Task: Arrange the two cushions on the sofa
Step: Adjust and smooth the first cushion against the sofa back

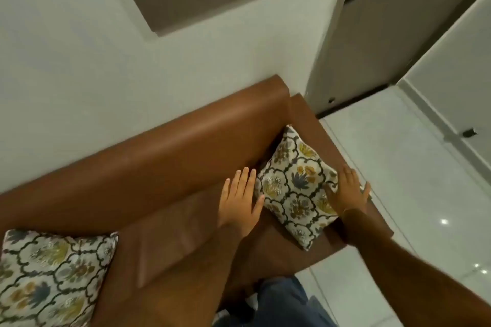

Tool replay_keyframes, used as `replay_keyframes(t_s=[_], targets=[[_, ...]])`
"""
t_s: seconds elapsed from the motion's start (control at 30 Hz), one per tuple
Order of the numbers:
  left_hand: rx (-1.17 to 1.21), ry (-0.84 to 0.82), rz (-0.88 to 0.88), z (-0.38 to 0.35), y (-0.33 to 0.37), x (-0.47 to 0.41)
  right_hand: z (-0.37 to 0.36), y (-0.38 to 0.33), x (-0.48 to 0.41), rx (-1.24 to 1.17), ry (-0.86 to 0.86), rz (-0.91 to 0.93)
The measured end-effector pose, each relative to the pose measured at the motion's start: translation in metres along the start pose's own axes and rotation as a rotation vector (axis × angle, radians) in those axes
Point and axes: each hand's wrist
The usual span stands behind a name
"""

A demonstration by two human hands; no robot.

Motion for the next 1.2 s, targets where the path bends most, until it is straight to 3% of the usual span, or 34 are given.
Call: replay_keyframes(t_s=[0.2,0.47,0.73,0.9,1.2], targets=[[0.063,-0.135,0.157,-0.025,-0.017,0.022,-0.012,-0.023,-0.062,-0.014,-0.315,-0.064],[0.241,-0.24,0.352,-0.034,-0.044,0.067,-0.028,-0.073,-0.033,0.179,-0.406,0.002],[0.474,-0.166,0.539,-0.026,-0.054,0.076,-0.049,-0.106,0.036,0.103,-0.339,0.34],[0.483,-0.13,0.579,-0.023,-0.071,0.096,-0.032,-0.123,0.021,0.145,-0.138,0.633],[0.559,-0.061,0.678,-0.027,-0.082,0.116,0.006,-0.227,-0.007,0.351,-0.043,1.099]])
Point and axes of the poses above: each hand's wrist, its own x-axis away from the middle knuckle, its own z-axis out of the back of the hand, y = z × x, and after that the axes turned 13 degrees about -z, right-handed
